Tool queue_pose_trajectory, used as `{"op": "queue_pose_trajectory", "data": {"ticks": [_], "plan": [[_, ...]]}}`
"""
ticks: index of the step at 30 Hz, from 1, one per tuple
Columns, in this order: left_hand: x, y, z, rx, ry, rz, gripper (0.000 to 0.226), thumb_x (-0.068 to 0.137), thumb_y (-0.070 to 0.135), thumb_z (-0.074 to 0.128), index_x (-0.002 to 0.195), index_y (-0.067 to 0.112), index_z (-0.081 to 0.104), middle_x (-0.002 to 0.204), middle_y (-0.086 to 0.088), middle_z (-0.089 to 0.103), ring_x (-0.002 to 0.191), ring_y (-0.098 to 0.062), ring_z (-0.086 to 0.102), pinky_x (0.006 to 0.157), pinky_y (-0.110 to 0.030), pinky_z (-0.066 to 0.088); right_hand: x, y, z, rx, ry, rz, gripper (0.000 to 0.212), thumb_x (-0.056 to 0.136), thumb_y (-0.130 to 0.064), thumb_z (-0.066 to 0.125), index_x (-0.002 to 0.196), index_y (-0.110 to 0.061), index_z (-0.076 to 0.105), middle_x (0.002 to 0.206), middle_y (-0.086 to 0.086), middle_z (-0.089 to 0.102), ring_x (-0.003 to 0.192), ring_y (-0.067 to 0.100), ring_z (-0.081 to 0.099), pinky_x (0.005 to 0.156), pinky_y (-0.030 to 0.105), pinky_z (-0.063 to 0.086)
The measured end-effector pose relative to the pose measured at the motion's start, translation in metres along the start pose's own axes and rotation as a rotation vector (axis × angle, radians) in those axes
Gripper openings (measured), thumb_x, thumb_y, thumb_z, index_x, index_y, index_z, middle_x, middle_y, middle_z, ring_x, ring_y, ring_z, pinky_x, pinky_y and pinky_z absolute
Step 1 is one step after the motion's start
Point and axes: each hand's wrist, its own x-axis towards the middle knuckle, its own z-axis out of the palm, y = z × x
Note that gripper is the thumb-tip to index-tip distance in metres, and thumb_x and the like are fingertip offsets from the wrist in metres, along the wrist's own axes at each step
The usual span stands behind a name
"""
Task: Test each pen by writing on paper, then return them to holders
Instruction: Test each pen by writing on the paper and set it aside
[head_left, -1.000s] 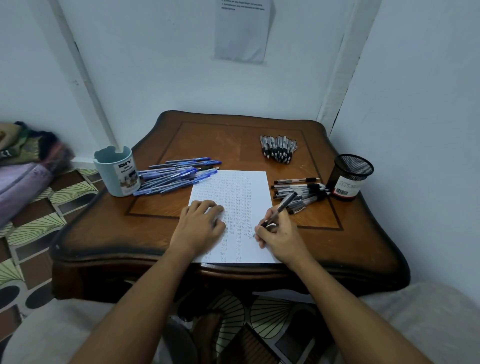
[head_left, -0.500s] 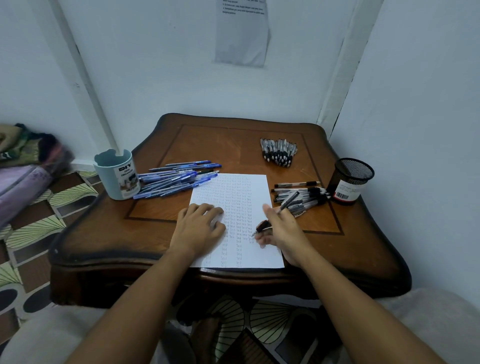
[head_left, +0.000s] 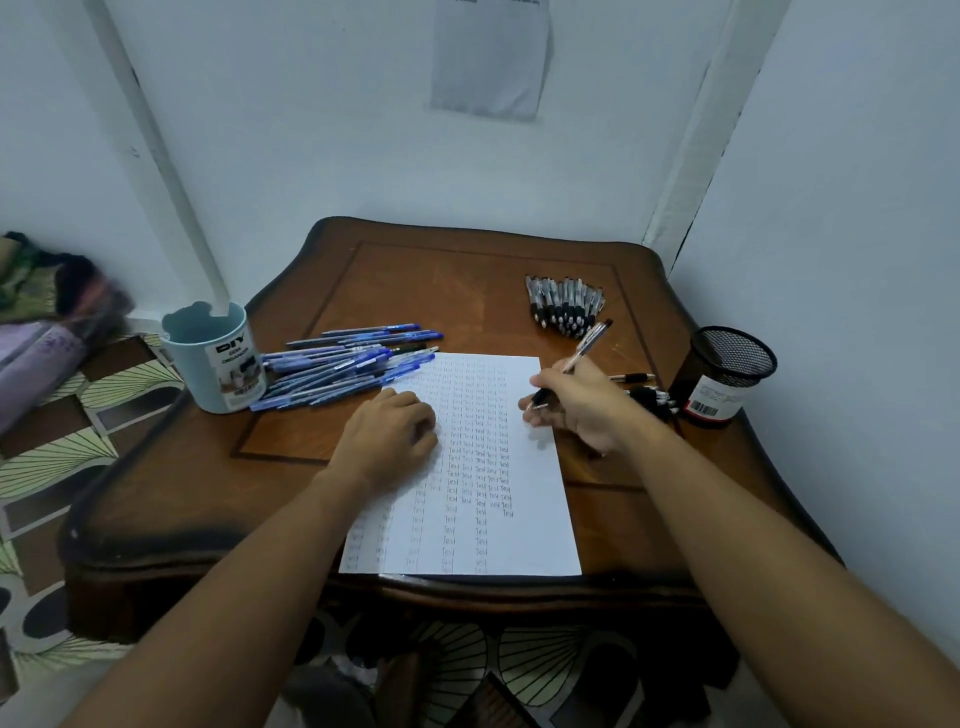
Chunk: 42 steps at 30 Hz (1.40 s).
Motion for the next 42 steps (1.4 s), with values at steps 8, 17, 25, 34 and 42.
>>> {"op": "queue_pose_trajectory", "data": {"ticks": [8,17,25,34,42], "plan": [[0.004,0.007,0.011,0.095,0.068,-0.013,0.019,0.087,0.036,0.042,0.087,0.024,0.058,0.08,0.011,0.05,0.075,-0.013,0.038,0.064,-0.031,0.027,0.084,-0.05,-0.034,-0.333,0.279,-0.118,0.018,0.099,-0.015,0.061,0.112,-0.004,0.057,0.085,0.011,0.063,0.067,0.016,0.059,0.059,0.026,0.047],[0.002,0.007,0.013,0.074,0.049,-0.03,0.016,0.091,0.036,0.043,0.089,0.026,0.056,0.083,0.013,0.05,0.079,-0.013,0.039,0.066,-0.03,0.03,0.133,-0.052,-0.03,-0.557,0.494,-0.083,0.034,0.097,-0.031,0.064,0.114,-0.001,0.063,0.088,0.01,0.068,0.057,0.012,0.056,0.052,0.024,0.041],[0.0,0.004,0.014,0.064,0.034,-0.04,0.015,0.091,0.036,0.043,0.091,0.028,0.055,0.084,0.015,0.048,0.08,-0.013,0.038,0.067,-0.029,0.029,0.141,-0.057,-0.023,-0.695,0.542,-0.082,0.041,0.098,-0.032,0.06,0.123,0.0,0.059,0.112,0.014,0.066,0.058,0.01,0.052,0.045,0.021,0.032],[0.002,0.001,0.014,0.068,0.03,-0.056,0.015,0.089,0.036,0.043,0.089,0.027,0.055,0.082,0.014,0.049,0.078,-0.012,0.038,0.066,-0.031,0.034,0.122,-0.044,-0.032,-0.793,0.473,-0.164,0.014,0.098,-0.018,0.063,0.107,-0.006,0.062,0.102,0.013,0.068,0.088,0.025,0.068,0.078,0.037,0.057],[0.001,0.002,0.016,0.092,0.045,-0.045,0.015,0.088,0.035,0.045,0.09,0.026,0.057,0.084,0.013,0.051,0.079,-0.014,0.039,0.066,-0.031,0.031,0.088,-0.013,-0.053,-1.263,0.177,-0.072,0.042,0.093,0.007,0.046,0.116,-0.02,0.069,0.13,0.009,0.061,0.114,0.03,0.059,0.099,0.036,0.051]]}}
